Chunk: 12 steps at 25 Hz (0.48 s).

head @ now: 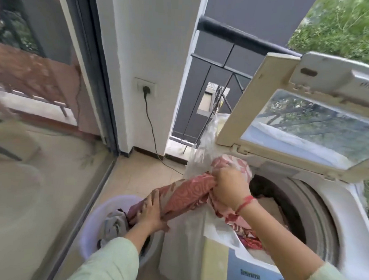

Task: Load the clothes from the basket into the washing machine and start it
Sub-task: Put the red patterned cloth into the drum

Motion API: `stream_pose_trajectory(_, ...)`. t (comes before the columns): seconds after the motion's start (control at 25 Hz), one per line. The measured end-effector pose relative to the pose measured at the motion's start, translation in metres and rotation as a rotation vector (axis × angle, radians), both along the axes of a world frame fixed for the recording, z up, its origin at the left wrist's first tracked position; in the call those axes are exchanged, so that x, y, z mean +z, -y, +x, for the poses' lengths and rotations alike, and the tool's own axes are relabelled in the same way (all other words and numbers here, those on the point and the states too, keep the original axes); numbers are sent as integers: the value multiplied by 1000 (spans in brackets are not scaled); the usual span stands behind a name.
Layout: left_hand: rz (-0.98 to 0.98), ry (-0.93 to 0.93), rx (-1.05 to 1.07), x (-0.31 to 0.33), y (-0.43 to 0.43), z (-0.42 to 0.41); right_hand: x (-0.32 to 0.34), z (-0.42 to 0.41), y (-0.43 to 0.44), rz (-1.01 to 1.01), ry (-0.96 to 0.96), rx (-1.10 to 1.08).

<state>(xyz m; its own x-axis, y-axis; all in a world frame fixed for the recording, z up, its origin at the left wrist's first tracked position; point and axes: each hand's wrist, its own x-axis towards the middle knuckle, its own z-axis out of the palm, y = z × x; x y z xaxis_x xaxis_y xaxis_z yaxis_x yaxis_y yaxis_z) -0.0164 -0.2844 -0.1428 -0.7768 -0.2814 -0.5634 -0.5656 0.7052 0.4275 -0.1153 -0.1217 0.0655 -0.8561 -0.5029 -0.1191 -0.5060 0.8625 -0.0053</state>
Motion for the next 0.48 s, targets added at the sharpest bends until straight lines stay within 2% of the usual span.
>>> stream_pose_trajectory(0.2,88,-251,250,11,-21,-22,75,-8,-63,-491,-117,-193)
stream_pose_trajectory(0.28,202,-450,287,25,-35,-34,107,-8,-90,-693,-208,-277)
stream_pose_trajectory(0.36,284,-620,402,52,-38,-50,130,-17,-121,-888,-273,-339)
stream_pose_trajectory(0.48,299,-775,489,108,-32,-83,139,-26,-172,-1112,-269,-389)
